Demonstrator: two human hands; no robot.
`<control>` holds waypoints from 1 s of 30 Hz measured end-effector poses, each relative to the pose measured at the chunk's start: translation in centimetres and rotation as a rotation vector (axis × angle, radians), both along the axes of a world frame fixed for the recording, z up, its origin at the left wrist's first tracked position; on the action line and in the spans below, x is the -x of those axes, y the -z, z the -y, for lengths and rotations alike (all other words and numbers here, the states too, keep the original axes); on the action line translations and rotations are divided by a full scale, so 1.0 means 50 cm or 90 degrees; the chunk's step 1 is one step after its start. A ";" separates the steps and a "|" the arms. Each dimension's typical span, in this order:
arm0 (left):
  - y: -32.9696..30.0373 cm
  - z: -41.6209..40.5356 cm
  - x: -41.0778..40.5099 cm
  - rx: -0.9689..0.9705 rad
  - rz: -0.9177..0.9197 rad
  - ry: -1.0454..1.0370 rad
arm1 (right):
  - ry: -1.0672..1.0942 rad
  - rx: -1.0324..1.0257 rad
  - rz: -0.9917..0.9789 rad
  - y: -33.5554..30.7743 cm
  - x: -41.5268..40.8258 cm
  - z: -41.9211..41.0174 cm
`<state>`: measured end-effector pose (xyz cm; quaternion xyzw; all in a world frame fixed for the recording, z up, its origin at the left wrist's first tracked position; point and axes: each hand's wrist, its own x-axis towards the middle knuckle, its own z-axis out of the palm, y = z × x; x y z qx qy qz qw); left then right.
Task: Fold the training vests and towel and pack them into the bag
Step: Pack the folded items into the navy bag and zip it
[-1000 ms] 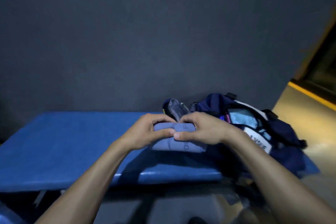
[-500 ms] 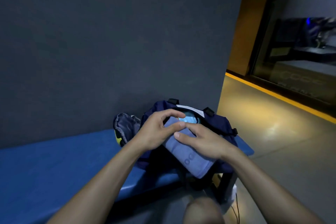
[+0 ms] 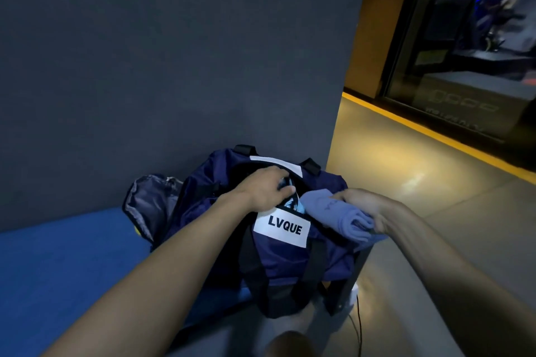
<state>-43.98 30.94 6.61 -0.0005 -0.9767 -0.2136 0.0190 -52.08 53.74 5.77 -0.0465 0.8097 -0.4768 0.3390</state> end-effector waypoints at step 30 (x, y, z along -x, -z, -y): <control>0.078 -0.011 0.023 0.151 0.168 0.082 | -0.099 -0.297 -0.270 0.076 0.116 0.212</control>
